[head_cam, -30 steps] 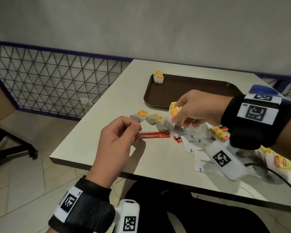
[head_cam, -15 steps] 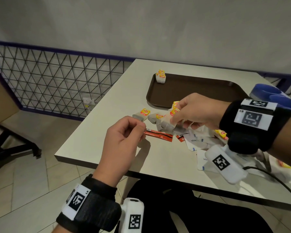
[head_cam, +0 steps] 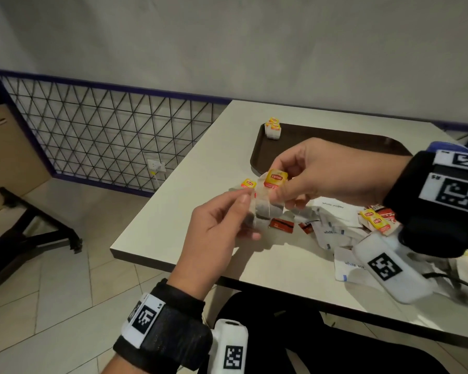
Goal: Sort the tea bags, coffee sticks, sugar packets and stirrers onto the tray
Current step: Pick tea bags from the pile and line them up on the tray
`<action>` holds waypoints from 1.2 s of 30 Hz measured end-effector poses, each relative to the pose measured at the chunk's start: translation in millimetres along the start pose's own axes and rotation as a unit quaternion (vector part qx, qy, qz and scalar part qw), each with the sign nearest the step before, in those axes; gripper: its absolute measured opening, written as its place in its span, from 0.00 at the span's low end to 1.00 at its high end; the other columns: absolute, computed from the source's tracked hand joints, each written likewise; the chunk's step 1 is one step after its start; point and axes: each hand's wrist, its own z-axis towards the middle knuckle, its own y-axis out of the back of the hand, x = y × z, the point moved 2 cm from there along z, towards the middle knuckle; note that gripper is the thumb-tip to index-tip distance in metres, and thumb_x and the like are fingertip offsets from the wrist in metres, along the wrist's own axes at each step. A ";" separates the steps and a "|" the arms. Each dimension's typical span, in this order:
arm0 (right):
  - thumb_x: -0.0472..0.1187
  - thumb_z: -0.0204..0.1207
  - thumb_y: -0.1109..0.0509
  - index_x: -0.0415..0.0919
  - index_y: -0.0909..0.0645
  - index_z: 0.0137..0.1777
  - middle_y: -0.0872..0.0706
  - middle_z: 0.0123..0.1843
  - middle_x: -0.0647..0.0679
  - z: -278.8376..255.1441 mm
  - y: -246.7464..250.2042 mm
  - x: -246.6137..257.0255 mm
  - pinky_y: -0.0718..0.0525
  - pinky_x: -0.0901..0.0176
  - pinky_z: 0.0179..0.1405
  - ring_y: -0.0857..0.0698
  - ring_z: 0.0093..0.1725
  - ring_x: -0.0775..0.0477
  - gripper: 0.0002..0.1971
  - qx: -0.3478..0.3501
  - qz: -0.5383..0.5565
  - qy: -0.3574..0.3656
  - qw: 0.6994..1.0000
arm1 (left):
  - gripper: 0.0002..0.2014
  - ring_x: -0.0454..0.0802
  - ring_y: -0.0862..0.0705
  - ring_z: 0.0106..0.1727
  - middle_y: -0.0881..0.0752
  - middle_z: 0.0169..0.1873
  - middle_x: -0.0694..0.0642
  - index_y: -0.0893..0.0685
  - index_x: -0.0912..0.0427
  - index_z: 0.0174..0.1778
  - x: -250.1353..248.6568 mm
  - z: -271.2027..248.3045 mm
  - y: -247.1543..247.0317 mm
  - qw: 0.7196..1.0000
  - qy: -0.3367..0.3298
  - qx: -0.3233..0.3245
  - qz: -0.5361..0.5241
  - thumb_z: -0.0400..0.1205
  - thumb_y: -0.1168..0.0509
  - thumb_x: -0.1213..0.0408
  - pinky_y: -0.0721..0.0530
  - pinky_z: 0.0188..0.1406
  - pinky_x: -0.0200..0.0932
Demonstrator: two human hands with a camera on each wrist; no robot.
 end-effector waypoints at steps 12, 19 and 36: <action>0.30 0.76 0.21 0.35 0.13 0.57 0.07 0.44 0.40 4.0 -16.2 -9.3 0.13 0.57 0.39 0.12 0.38 0.47 0.11 -0.040 0.043 -0.013 0.998 | 0.12 0.63 0.07 0.48 0.06 0.45 0.61 0.10 0.63 0.60 4.5 3.2 1.0 1.000 0.008 -0.008 -0.009 0.81 0.26 0.69 0.07 0.43 0.49; 0.36 0.78 0.22 0.33 0.12 0.55 0.08 0.44 0.38 1.3 -7.1 -2.9 0.13 0.58 0.37 0.13 0.37 0.48 0.09 -0.059 0.050 0.005 0.997 | 0.12 0.62 0.07 0.44 0.06 0.46 0.62 0.10 0.63 0.59 7.1 3.8 2.2 1.000 0.011 -0.014 -0.001 0.80 0.26 0.70 0.08 0.43 0.50; 0.37 0.73 0.21 0.34 0.10 0.51 0.08 0.40 0.40 -22.2 4.3 12.5 0.14 0.60 0.36 0.13 0.36 0.48 0.09 -0.004 0.050 0.068 0.996 | 0.16 0.55 0.08 0.48 0.16 0.39 0.73 0.15 0.54 0.66 8.1 8.2 6.3 0.999 0.007 -0.036 -0.020 0.87 0.38 0.75 0.10 0.43 0.41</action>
